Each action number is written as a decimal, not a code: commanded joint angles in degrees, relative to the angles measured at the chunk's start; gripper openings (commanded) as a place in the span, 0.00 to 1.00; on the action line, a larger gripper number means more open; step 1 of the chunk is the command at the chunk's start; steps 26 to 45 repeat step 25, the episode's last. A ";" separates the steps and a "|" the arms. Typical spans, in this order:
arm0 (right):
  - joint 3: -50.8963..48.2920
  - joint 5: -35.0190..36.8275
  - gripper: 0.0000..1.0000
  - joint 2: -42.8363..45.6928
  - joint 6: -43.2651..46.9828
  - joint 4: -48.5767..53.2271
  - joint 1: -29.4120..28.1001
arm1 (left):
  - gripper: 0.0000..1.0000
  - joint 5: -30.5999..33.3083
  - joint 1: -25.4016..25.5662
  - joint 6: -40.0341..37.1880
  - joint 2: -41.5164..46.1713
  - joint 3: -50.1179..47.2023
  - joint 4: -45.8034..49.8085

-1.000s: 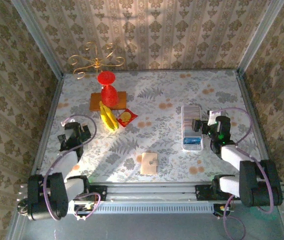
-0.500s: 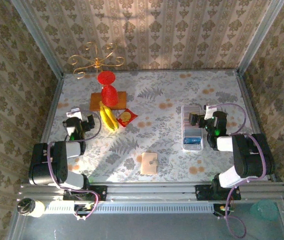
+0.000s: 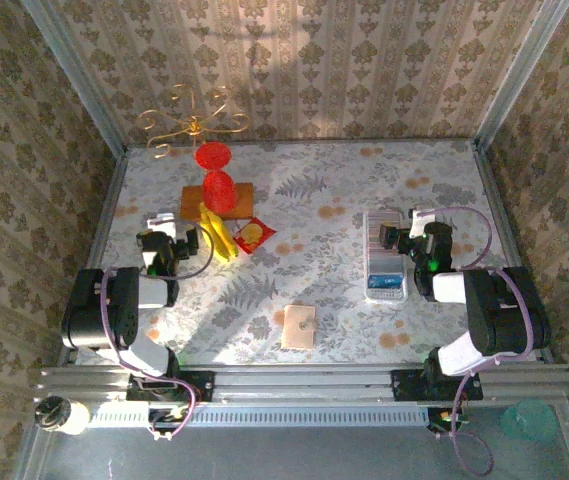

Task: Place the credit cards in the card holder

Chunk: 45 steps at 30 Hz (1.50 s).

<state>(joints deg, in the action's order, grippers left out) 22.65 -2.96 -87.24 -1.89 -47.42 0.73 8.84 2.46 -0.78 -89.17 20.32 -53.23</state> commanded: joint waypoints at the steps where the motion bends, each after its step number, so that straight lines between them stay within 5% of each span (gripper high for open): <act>1: 0.90 2.52 1.00 -0.30 -0.09 -0.92 -0.42 | 1.00 3.12 0.86 -1.63 -0.13 1.05 -2.10; 45: 0.99 2.96 1.00 -0.30 0.04 -0.66 -0.62 | 1.00 3.07 0.88 -1.59 -0.18 1.11 -1.98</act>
